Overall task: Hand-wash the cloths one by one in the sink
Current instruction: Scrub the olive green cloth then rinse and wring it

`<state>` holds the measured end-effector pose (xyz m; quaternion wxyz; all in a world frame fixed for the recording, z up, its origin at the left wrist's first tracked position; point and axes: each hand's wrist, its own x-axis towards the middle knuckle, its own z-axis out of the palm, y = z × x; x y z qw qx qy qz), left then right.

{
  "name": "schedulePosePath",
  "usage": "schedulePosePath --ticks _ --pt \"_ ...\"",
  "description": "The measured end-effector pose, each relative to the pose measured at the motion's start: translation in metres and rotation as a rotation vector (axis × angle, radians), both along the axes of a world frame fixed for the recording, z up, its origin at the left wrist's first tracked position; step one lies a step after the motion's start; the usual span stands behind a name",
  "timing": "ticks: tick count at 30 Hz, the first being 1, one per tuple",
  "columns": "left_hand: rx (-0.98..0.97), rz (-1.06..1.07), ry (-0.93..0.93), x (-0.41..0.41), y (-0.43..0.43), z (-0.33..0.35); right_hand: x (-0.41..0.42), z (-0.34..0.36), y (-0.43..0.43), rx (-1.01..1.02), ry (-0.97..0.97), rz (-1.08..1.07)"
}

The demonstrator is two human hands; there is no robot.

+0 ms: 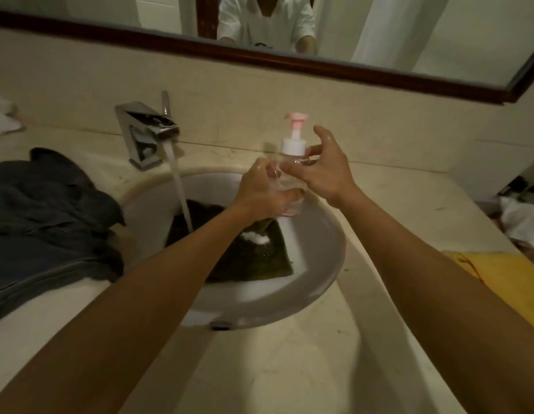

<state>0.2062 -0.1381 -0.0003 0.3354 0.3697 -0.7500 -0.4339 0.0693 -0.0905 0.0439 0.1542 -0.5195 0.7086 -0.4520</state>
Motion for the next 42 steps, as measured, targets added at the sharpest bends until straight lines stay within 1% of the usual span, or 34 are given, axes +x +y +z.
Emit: schedulePosePath --ticks 4,7,13,17,19,25,30,32,34,36,40,42 --pt "-0.08 0.017 0.025 -0.038 -0.029 0.007 -0.035 0.009 -0.017 -0.056 0.082 -0.065" --pt "-0.108 0.005 0.017 -0.063 -0.048 0.007 -0.053 0.003 -0.028 -0.093 0.069 -0.108" --pt "-0.102 -0.003 0.054 -0.098 -0.08 -0.01 -0.078 -0.024 -0.056 -0.152 0.093 -0.168" --pt "-0.147 0.006 0.091 -0.11 -0.09 -0.015 -0.086 -0.024 -0.068 -0.161 0.07 -0.169" --pt "-0.122 0.005 0.084 -0.113 -0.095 -0.015 -0.085 -0.021 -0.069 -0.15 0.053 -0.163" --pt "-0.061 -0.035 -0.081 -0.096 -0.088 0.0 -0.081 -0.012 -0.048 0.001 -0.012 -0.176" --pt "-0.116 0.028 -0.142 -0.051 -0.069 0.004 -0.054 -0.015 -0.013 -0.007 0.032 -0.326" --pt "-0.116 0.038 -0.174 -0.029 -0.063 0.003 -0.036 -0.022 -0.002 -0.021 0.037 -0.344" --pt "-0.12 0.028 -0.229 -0.005 -0.056 0.0 -0.016 -0.03 0.006 -0.013 0.038 -0.294" --pt "-0.129 -0.008 -0.321 0.019 -0.048 -0.008 0.001 -0.041 0.012 0.052 0.084 -0.193" --pt "-0.032 -0.152 -0.523 0.064 -0.043 -0.035 0.025 -0.067 0.014 0.314 0.178 0.064" --pt "-0.029 -0.213 -0.67 0.079 -0.048 -0.049 0.031 -0.082 0.009 0.446 0.232 0.188"
